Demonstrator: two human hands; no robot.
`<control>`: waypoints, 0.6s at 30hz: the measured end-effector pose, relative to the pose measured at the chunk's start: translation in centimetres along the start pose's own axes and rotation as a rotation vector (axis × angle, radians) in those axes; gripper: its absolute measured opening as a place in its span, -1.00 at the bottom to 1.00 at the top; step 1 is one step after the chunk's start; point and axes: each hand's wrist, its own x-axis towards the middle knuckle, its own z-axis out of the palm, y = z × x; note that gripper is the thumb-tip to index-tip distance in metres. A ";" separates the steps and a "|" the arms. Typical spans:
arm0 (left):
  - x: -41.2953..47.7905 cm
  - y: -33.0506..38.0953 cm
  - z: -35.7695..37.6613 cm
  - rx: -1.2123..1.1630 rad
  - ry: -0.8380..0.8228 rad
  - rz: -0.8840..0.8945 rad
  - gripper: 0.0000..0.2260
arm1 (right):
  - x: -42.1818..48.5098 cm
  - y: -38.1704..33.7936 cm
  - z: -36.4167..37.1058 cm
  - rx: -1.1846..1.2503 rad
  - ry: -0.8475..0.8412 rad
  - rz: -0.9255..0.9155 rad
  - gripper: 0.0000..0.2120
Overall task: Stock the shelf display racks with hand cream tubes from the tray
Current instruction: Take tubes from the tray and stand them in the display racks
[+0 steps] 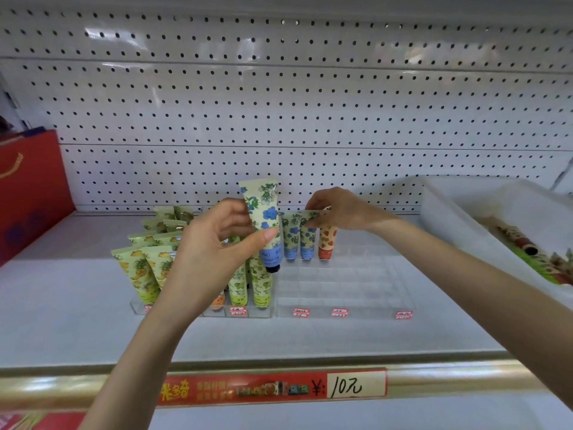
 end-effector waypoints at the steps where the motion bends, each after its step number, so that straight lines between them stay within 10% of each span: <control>1: 0.0 0.1 0.0 0.001 -0.002 0.001 -0.75 | 0.0 0.0 -0.1 -0.005 -0.008 -0.001 -0.72; 9: -0.1 0.5 0.3 0.007 -0.010 0.013 -0.79 | -2.2 -3.1 -2.6 0.150 0.310 -0.199 -0.86; 18: 0.1 0.4 1.2 0.000 -0.065 0.054 -0.81 | -8.0 -8.7 -2.0 0.393 0.101 -0.383 -0.82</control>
